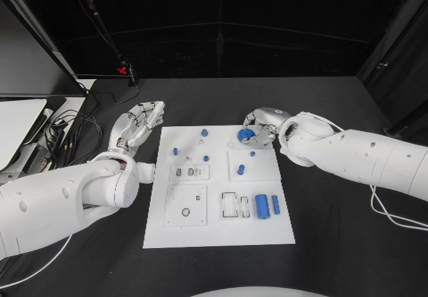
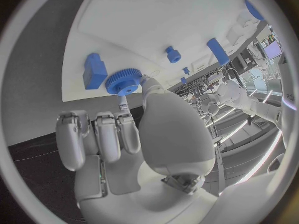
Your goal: Assemble the parts on the task board
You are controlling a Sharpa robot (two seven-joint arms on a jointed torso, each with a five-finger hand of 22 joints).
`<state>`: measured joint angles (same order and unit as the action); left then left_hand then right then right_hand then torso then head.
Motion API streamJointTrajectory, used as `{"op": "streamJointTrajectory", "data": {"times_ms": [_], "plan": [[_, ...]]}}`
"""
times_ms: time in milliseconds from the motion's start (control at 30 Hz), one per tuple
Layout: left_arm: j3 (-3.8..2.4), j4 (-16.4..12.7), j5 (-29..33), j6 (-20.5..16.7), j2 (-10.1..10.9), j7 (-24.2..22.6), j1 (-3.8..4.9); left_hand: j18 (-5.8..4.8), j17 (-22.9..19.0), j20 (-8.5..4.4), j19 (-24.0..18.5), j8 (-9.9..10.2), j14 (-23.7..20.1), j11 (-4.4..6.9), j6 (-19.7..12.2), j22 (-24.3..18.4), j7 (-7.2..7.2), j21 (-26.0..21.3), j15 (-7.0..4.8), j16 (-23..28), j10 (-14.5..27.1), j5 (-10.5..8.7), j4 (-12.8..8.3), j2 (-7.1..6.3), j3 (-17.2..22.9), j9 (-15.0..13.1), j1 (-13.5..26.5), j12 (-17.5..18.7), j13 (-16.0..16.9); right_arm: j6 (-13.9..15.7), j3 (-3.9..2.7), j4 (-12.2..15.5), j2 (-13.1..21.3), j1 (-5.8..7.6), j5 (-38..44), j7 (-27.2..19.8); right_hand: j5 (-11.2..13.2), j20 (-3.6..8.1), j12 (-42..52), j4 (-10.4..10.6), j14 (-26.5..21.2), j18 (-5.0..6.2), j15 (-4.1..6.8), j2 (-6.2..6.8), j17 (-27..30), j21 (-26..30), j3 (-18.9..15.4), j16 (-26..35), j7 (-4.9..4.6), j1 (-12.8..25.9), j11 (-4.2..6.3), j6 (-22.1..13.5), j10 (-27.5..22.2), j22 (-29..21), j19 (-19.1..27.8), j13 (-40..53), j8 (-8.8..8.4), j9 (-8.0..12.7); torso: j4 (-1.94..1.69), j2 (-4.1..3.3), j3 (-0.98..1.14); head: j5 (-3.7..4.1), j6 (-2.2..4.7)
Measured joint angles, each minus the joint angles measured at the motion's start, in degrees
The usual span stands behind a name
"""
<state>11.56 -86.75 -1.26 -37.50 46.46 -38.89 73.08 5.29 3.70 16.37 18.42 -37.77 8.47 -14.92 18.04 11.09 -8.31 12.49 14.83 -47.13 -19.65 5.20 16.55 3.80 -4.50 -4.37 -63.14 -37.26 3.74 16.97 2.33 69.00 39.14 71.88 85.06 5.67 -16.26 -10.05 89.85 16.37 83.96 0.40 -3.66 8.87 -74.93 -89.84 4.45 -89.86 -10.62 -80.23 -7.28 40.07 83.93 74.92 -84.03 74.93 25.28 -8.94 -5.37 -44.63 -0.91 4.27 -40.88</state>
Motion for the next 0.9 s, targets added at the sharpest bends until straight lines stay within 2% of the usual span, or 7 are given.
{"op": "streamJointTrajectory", "data": {"times_ms": [133, 467, 667, 733, 900], "plan": [[0.0, 0.01, 0.0, 0.0, 0.05, 0.0, 0.0, -0.01, 0.0, 0.0, 0.0, 0.0, 0.0, 0.0, 0.0, 0.0, 0.0, 0.0, 0.0, 0.0, 0.0, 0.0, 0.0, 0.0, 0.0, 0.0, 0.0, 0.0, 0.0, 0.0, -0.03, -0.13, -0.04, -0.02, 0.31, 0.47, 0.0, 0.0, 0.0, 0.16, 0.19, 0.0, 0.19, 0.0, 0.0, 0.0, 0.16, 0.0, -0.04, 0.0, 0.0, 0.81, 0.0, 0.0, 0.0, 0.0, -0.04, 0.23, 0.01, 0.01, -0.01, -0.07, -0.1], [0.0, 0.12, 0.0, 0.02, 0.04, 0.0, 0.0, 0.0, 0.0, 0.0, 0.0, 0.0, 0.0, 0.0, 0.0, 0.0, 0.0, 0.0, 0.0, 0.0, 0.0, -0.01, 0.0, 0.0, 0.0, 0.07, 0.0, 0.0, 0.0, 0.66, -0.04, 0.06, 0.06, -0.08, 0.67, 0.81, 0.0, 0.44, 0.0, 0.01, -0.03, 0.01, 0.41, 0.0, 0.01, 0.0, 0.3, 0.0, -0.08, 0.0, 0.0, 3.11, 0.0, -0.01, 0.0, 0.0, -1.34, 1.06, 0.05, 0.01, 0.01, 0.05, -0.14], [0.0, 0.21, 0.0, 0.04, 0.05, 0.0, 0.0, 0.0, 0.0, 0.0, 0.0, 0.0, 0.0, 0.0, 0.0, 0.0, 0.0, 0.0, 0.0, 0.0, 0.0, -0.01, 0.0, 0.0, 0.0, 0.07, 0.0, 0.01, 0.0, 1.95, 0.01, 0.61, 0.21, -0.2, 0.65, 0.09, 0.34, 0.43, 0.0, 0.0, -0.03, 0.01, 0.4, 0.01, 0.01, 0.0, 0.3, 0.0, 0.07, 0.01, 0.0, 3.78, 0.0, -0.01, 0.0, -0.01, -2.36, 1.53, 0.05, 0.01, 0.01, 0.06, -0.09], [0.0, 0.22, 0.0, 0.04, 0.05, 0.0, 0.0, 0.0, 0.0, 0.0, 0.0, 0.0, 0.0, 0.0, 0.0, 0.0, 0.0, 0.0, 0.0, 0.0, 0.0, -0.01, 0.0, 0.0, 0.0, 0.07, 0.0, 0.01, 0.0, 2.45, 0.02, 0.73, 0.25, -0.21, 0.59, -0.24, 0.66, 0.43, 0.0, 0.26, -0.03, 0.01, 0.4, 0.47, 0.01, 0.0, 0.05, 0.0, 0.07, 0.47, 0.0, 3.78, 0.0, -0.01, 0.0, -0.01, -3.01, 1.83, 0.05, 0.01, 0.01, 0.06, -0.07], [0.0, 0.24, 0.0, 0.06, 0.07, 0.0, 0.0, 0.0, 0.0, 0.0, 0.0, 0.0, 0.0, 0.0, 0.0, 0.0, 0.0, 0.0, 0.0, 0.0, 0.0, -0.01, 0.03, 0.0, -0.03, 0.07, 0.0, 0.03, 0.0, 3.77, 0.02, 0.89, 0.63, -0.23, 0.04, -1.06, 0.9, 0.43, 0.0, 0.4, -0.03, 0.01, 0.4, 0.62, 0.01, 0.0, -0.1, 0.0, -0.13, 0.62, 0.0, 3.98, 0.0, -0.01, 0.0, -0.01, -3.54, 2.15, 0.03, 0.02, 0.0, 0.09, -0.01]]}}
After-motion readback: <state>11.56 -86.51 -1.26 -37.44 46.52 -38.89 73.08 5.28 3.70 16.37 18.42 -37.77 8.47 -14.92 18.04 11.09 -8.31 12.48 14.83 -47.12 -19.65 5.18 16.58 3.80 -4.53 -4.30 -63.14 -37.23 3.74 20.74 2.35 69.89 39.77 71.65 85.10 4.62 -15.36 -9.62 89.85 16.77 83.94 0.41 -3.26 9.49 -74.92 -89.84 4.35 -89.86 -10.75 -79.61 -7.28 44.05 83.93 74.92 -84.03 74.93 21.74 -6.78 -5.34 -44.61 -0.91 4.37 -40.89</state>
